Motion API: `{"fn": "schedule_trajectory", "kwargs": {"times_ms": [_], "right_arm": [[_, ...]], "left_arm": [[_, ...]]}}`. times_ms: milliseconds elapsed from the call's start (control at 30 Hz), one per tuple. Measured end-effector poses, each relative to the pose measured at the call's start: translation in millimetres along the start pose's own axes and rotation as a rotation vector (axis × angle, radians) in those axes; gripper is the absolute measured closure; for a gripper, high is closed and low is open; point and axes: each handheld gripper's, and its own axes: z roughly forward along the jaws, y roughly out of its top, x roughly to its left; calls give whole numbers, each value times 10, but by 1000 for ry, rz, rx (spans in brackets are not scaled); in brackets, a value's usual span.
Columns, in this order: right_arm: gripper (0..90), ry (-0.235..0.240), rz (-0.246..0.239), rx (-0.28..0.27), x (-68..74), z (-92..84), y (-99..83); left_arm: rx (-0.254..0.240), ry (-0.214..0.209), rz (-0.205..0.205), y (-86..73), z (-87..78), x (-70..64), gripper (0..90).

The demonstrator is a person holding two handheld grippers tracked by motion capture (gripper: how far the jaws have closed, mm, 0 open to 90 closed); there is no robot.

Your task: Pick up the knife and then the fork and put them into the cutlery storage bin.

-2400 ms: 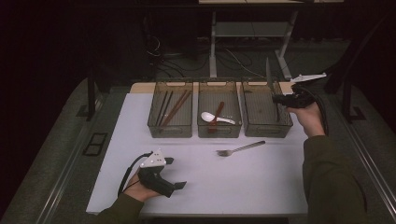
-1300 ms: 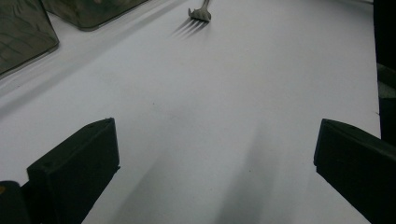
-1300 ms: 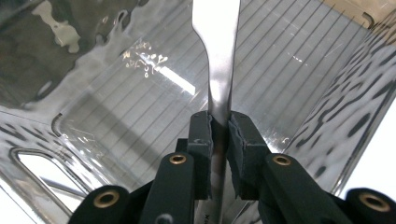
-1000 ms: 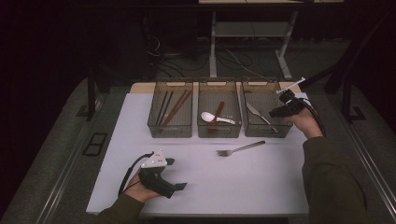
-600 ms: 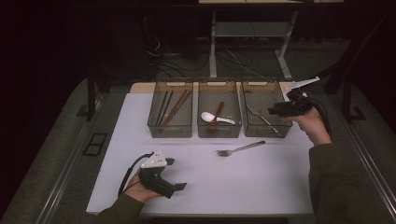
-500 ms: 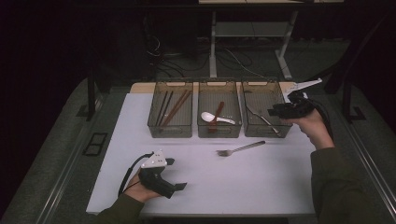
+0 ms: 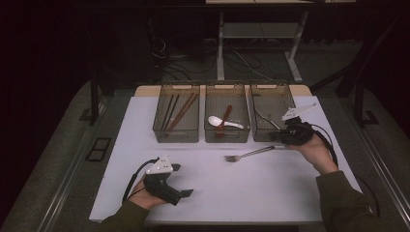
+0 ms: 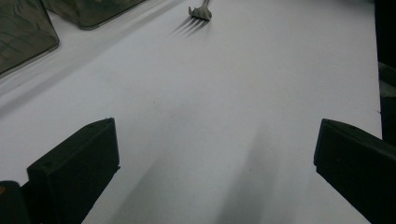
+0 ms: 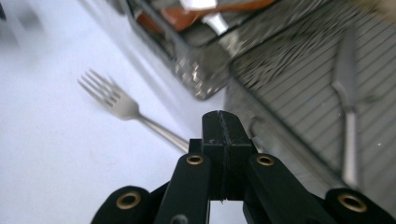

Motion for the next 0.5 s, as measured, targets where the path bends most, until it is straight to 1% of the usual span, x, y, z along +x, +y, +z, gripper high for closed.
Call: {"fn": "schedule_trajectory", "kwargs": {"times_ms": [67, 200, 267, 400, 500], "right_arm": [[895, 2, -9, 37, 24, 108, -35], [895, -30, -19, 94, 24, 294, -88], [895, -36, -15, 113, 16, 378, -105], [896, -68, -41, 152, 12, 513, -121], [895, -86, -35, 158, -7, 564, -133]], "left_arm": [[-3, -1, 0, -1, -4, 4, 0], [2, -3, 3, -2, 0, 2, 0], [2, -4, 3, -2, 2, -1, 0], [2, -5, 2, -3, 3, 2, 0], [3, -6, 1, -3, 6, 1, 0]]}}
